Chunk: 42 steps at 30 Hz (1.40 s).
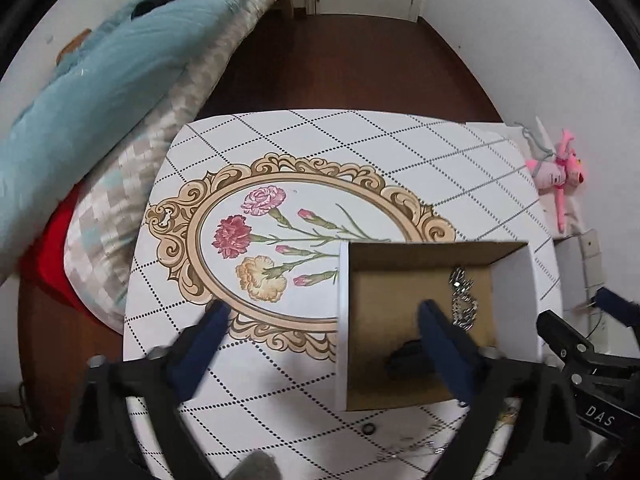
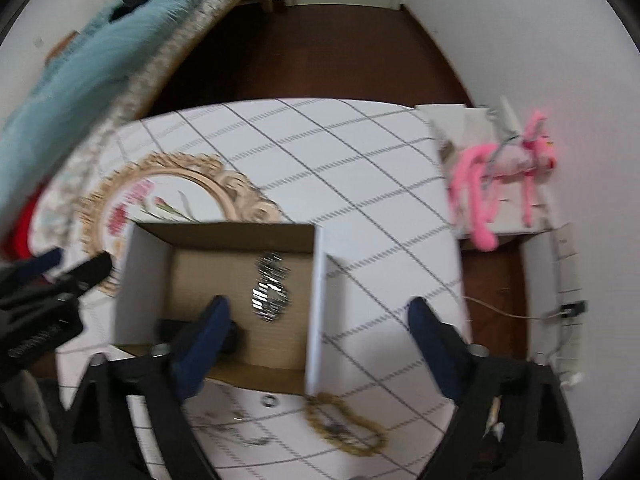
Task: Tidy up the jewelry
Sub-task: 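Carry the watch with the left tool into the box while the right tool drops the chain bracelet in, then grasp the wooden bead bracelet with the right tool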
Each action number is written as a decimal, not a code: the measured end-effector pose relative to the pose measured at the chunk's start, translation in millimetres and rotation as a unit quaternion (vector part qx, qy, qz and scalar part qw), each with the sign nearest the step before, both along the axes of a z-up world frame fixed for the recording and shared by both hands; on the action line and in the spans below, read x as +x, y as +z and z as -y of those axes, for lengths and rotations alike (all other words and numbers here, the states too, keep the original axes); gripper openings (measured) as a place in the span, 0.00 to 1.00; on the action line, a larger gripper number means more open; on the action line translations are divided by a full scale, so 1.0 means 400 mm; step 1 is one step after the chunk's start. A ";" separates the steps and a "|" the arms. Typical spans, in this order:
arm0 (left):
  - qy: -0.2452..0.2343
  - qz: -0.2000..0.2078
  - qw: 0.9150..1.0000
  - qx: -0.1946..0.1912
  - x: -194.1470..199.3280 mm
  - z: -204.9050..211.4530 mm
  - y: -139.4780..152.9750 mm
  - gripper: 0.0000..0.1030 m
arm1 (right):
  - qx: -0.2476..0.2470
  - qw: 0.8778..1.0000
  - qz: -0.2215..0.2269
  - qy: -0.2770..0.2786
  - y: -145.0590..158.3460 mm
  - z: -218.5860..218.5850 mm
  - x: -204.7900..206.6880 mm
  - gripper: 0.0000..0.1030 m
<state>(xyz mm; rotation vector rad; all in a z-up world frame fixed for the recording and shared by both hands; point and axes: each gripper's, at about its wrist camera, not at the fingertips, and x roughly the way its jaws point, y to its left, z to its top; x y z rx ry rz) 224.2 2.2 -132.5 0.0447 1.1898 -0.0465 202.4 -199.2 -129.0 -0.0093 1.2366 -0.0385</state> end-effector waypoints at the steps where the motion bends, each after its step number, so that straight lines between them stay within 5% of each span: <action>1: -0.004 0.001 1.000 0.010 -0.008 0.003 -0.008 1.00 | -0.008 1.000 -0.002 -0.002 -0.006 0.005 -0.006 0.94; 15: 0.002 0.007 1.000 0.016 -0.072 0.027 -0.026 1.00 | -0.035 0.999 -0.005 -0.022 -0.054 0.007 -0.067 0.99; 42: 0.016 0.099 0.995 -0.003 -0.281 0.009 0.238 1.00 | -0.017 0.991 0.130 -0.036 0.275 0.002 -0.308 0.99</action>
